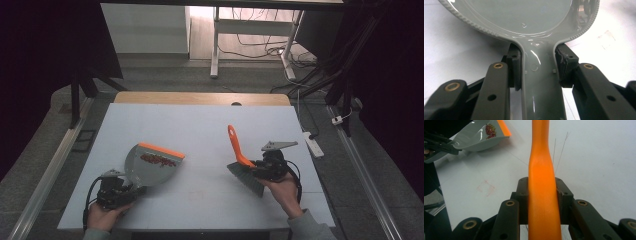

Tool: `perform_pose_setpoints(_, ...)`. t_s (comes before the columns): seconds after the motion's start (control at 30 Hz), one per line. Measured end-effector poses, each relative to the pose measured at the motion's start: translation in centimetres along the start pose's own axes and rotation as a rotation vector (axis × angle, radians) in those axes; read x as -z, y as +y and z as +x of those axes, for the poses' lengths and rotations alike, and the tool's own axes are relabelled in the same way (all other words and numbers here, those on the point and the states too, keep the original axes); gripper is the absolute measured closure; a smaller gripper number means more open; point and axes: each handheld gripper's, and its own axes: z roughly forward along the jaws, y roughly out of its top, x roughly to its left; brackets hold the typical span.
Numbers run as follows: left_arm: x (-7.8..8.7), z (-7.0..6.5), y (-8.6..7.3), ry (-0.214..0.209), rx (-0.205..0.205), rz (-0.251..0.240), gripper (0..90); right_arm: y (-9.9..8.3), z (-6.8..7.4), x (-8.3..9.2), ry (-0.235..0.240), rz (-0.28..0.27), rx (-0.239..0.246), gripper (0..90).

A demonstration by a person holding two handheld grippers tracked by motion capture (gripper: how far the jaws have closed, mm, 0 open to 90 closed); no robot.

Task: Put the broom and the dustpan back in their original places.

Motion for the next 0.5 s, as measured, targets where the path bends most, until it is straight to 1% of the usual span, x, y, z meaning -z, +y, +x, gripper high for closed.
perform_pose_setpoints(0.13,0.0,0.1,-0.2,0.036,0.038,-0.024,61.3,-0.3,-0.1,0.5,-0.004,0.004,-0.006,70.6)
perform_pose_setpoints(0.3,-0.1,0.1,-0.3,0.064,0.078,-0.049,61.4,-0.8,-0.5,0.8,-0.010,0.014,-0.022,70.6)
perform_pose_setpoints(0.5,-0.8,0.2,-0.1,0.097,0.106,-0.042,61.4,-1.1,-0.9,0.9,-0.024,0.026,-0.031,70.6)
